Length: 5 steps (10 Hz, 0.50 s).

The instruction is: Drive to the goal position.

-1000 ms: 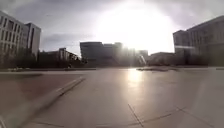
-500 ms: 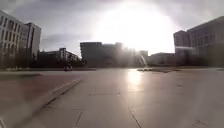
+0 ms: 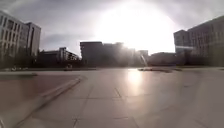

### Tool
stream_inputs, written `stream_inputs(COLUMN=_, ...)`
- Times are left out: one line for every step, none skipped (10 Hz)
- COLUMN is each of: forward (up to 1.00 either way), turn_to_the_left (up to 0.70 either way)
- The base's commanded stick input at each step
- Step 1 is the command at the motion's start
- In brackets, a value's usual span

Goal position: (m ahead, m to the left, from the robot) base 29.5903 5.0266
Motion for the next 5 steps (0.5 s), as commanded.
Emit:
stream_inputs(forward=0.7, turn_to_the_left=0.0)
stream_inputs(forward=0.7, turn_to_the_left=0.0)
stream_inputs(forward=0.7, turn_to_the_left=0.0)
stream_inputs(forward=0.7, turn_to_the_left=0.0)
stream_inputs(forward=0.7, turn_to_the_left=0.0)
